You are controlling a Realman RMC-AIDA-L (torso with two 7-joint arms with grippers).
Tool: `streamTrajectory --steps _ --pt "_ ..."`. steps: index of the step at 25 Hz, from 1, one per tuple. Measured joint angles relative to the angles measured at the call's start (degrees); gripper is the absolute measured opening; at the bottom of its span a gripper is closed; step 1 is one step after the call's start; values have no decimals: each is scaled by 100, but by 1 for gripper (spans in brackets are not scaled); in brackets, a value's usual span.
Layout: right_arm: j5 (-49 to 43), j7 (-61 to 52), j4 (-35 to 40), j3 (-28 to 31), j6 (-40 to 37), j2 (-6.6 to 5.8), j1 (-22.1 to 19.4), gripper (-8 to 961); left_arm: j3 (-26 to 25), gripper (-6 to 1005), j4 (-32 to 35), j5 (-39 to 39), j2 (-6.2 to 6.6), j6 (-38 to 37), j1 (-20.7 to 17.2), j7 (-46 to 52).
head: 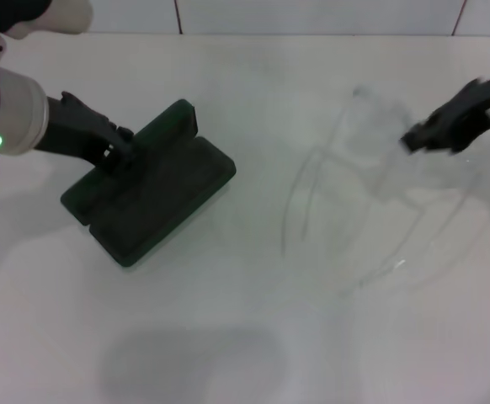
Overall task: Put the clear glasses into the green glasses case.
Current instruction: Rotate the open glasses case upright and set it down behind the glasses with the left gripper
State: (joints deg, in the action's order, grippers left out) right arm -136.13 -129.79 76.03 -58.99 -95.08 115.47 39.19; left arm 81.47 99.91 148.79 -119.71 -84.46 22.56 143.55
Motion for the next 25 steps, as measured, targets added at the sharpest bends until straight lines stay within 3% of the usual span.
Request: streamTrajectory --steps 4,11,12,15,17,25 --pt "460 129 544 984 -557 -8 -211 93 1 201 105 13 4 -11 -31 -106" --pt "1105 848 865 3332 -2304 -74 -470 93 499 201 107 14 -3 -6 187 -314" --pt "1228 1057 865 4005 -2618 -74 -552 93 615 201 93 19 -3 1 239 -330" --pt "1453 1238 846 4536 -2728 -71 -668 93 892 201 47 19 -2 57 355 -369" --pt "1633 1382 828 4857 -2731 -72 -787 93 1402 201 -134 22 -1 272 582 -504" --pt "1625 1825 715 5442 -2760 -116 -1077 92 2390 200 -589 18 -11 666 1142 -717"
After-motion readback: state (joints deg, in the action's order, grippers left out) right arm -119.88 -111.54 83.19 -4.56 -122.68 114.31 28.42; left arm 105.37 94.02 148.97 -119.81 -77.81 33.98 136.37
